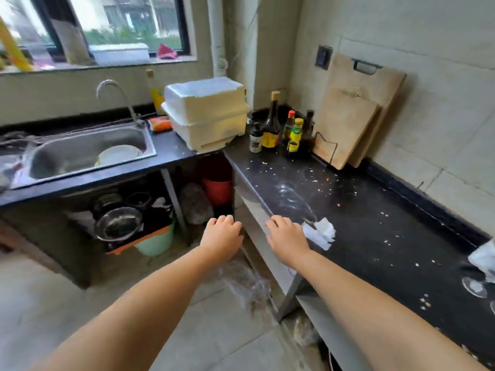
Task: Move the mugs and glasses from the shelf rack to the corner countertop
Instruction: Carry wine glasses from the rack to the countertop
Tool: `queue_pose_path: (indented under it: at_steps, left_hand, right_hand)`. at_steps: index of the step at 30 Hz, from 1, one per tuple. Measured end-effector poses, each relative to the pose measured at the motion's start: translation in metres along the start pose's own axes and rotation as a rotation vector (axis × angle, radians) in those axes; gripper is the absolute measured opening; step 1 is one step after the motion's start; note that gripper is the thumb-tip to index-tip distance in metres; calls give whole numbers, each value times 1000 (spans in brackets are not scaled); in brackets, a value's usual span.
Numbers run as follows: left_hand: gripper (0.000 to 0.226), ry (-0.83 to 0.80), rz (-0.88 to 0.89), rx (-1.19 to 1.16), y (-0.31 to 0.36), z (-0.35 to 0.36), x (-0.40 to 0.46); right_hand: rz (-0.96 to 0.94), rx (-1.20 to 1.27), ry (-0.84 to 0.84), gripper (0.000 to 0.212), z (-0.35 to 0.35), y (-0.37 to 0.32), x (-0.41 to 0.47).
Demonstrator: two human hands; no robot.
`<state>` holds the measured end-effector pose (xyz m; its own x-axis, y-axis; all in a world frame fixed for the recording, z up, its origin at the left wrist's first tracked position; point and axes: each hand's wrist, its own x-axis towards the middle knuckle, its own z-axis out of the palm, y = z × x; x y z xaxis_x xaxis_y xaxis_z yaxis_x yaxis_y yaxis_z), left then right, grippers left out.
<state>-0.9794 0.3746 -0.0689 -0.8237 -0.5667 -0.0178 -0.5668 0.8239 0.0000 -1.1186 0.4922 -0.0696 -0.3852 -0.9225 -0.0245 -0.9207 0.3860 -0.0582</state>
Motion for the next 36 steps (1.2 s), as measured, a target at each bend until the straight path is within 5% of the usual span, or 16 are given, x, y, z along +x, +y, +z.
queue_pose_path:
  at_steps: [7,18,36]
  left_hand:
    - [37,0,-311,6,-153,-6,-135]
    - [37,5,-688,-53,-289,4,-272]
    - [35,-17,-1057,-37,-516,-25,-290]
  right_hand:
    - [-269,9,-13,45,0,-198,12]
    - [-660,-41,-98,40,18,-414,39]
    - [-959,7,-114,40,18,-644,205]
